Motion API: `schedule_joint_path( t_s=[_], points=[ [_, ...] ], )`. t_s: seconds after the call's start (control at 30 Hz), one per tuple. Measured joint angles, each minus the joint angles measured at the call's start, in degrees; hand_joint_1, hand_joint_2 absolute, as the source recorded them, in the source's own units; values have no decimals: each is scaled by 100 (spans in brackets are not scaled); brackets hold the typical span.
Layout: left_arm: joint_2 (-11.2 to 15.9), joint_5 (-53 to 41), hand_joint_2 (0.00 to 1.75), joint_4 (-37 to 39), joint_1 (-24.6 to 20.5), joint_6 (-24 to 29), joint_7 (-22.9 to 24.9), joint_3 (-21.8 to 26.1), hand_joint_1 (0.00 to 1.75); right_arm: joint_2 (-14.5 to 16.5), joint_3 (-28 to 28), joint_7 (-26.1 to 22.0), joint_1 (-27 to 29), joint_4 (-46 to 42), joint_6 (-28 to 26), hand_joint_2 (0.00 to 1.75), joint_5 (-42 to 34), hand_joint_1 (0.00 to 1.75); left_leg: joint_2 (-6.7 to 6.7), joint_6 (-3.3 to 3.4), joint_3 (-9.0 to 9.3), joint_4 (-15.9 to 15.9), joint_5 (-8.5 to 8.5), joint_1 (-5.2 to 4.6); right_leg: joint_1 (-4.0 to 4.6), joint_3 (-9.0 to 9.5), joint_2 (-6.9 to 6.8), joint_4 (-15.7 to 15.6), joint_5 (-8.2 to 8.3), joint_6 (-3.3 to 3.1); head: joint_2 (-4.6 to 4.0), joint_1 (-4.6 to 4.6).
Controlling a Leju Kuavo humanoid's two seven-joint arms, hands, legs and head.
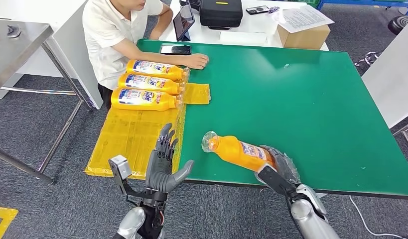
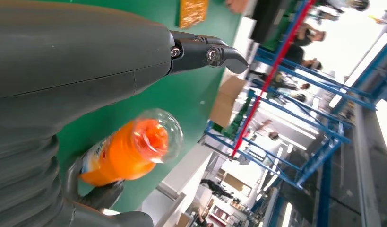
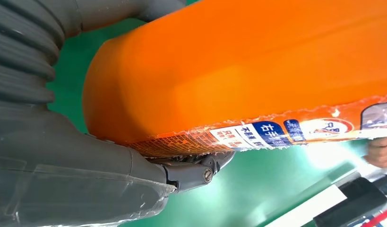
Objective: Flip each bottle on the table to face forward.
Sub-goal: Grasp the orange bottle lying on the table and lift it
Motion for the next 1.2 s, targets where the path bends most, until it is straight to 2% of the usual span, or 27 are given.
schedule_joint_path(
  t_s=[0.1, 0.33, 0.67, 0.97, 1.2],
  points=[
    [94, -373, 175, -198, 188, -127, -191, -73, 0, 142, -50, 14, 315, -440, 109, 175, -250, 175, 0, -1, -19, 0, 0, 2, 1, -21, 0, 2, -1, -1, 0, -1],
    [191, -300, 175, -340, 328, -181, 100, -190, 0, 397, -15, -2, 569, -959, 341, 175, -439, 175, 0, 0, -26, -2, 0, 2, 0, -27, 0, 2, -3, -4, 0, 1],
    [196, -67, 175, -184, 163, -115, 222, -318, 0, 1000, 817, -38, 542, -1006, 651, 175, -728, 175, 2, -1, -26, -2, 3, 4, 2, -30, 0, 3, -3, -5, 0, 0],
    [196, 226, 175, -103, -19, -365, 310, -438, 0, 1160, 1550, -27, 282, -900, 638, 175, -738, 175, 0, -1, -29, -2, 3, 1, -1, -30, 0, 2, -3, -5, 0, 2],
    [199, 312, 175, -100, -77, -408, 310, -430, 0, 1190, 1772, -25, 122, -778, 624, 175, -792, 174, 0, -1, -29, -1, 3, 1, 0, -31, 0, 3, -2, -4, 0, 1]
  ],
)
